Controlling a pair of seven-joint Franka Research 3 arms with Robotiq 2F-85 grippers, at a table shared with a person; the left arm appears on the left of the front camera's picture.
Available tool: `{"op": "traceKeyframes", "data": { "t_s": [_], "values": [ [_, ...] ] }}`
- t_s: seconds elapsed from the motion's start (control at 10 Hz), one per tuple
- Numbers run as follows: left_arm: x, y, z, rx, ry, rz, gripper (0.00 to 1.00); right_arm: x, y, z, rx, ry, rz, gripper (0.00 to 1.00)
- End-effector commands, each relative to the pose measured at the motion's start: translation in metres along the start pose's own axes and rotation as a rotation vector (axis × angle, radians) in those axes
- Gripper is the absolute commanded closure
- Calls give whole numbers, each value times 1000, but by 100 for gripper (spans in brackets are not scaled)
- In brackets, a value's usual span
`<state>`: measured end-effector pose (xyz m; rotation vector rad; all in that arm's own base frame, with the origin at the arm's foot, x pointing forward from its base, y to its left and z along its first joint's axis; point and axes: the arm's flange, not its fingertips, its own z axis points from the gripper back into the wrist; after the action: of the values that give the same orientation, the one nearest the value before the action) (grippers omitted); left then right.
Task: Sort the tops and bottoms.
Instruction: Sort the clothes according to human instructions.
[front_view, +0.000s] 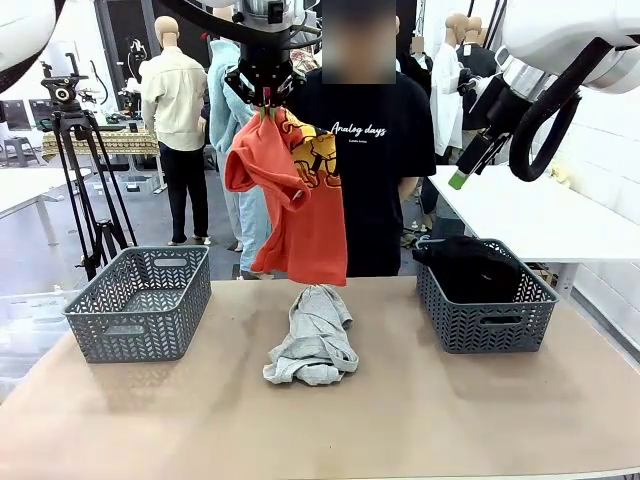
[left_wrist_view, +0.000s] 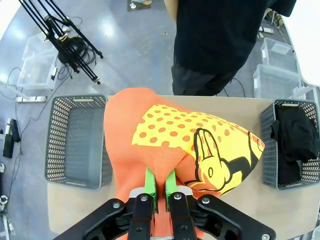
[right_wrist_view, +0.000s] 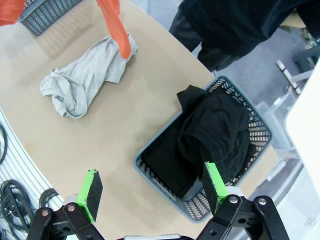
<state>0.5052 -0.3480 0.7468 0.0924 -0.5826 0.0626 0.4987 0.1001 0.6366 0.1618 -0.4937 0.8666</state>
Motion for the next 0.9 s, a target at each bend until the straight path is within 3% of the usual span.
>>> {"op": "traceKeyframes", "data": {
  "t_s": [0.0, 0.8],
  "values": [
    [1, 4, 4, 0, -6, 5, 100, 1, 0, -1, 1, 4, 2, 0],
    [1, 4, 4, 0, -6, 5, 100, 1, 0, -1, 1, 4, 2, 0]
  ]
}}
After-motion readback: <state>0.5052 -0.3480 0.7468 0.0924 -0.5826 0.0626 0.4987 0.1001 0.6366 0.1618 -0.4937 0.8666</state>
